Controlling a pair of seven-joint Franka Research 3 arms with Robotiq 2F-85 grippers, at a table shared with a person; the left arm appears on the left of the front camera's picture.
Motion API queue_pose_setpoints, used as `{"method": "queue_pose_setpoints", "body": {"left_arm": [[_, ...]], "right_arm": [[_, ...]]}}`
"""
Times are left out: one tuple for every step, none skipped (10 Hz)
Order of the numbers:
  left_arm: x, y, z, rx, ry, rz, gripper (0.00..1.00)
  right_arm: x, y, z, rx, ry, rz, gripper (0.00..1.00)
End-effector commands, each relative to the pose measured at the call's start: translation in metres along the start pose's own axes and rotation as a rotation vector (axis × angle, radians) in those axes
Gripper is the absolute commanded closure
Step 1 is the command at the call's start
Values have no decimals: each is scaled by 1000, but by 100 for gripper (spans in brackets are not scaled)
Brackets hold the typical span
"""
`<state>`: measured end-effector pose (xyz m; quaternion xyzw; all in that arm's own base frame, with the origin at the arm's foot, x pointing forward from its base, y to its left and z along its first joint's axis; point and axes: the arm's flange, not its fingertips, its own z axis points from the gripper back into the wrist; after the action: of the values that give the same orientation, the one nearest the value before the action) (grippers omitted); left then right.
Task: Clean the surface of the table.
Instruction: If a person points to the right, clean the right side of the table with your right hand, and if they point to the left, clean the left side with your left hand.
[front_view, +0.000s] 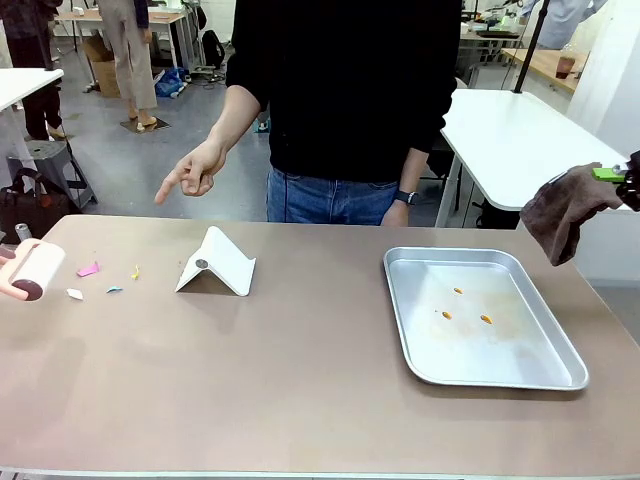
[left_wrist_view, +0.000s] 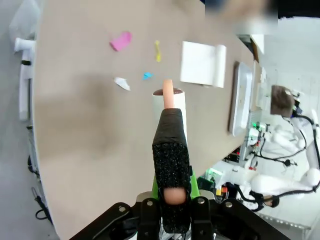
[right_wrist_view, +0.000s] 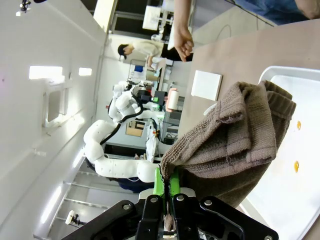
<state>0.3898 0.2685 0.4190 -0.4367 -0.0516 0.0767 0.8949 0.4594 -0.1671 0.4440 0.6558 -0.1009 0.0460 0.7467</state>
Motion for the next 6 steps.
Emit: {"method": "queue_pose_setpoints", "body": {"left_arm": [[18,5,2,54,-49,71,78],[25,12,0,49,-43,103,78],[30,18,-1,60,-72,128,78],[39,25,-2,55,-122,115,78],[45,32,-4,58,-152,109,78],[50,37,-7,68,-161,122,78]], "right_arm": [[4,5,2,8,-7,-9,100],[4,5,2,8,-7,-9,100],[4,5,2,8,-7,-9,100],[4,5,2,8,-7,-9,100],[4,5,2,8,-7,-9,100],[4,5,2,8,-7,-9,100]]}}
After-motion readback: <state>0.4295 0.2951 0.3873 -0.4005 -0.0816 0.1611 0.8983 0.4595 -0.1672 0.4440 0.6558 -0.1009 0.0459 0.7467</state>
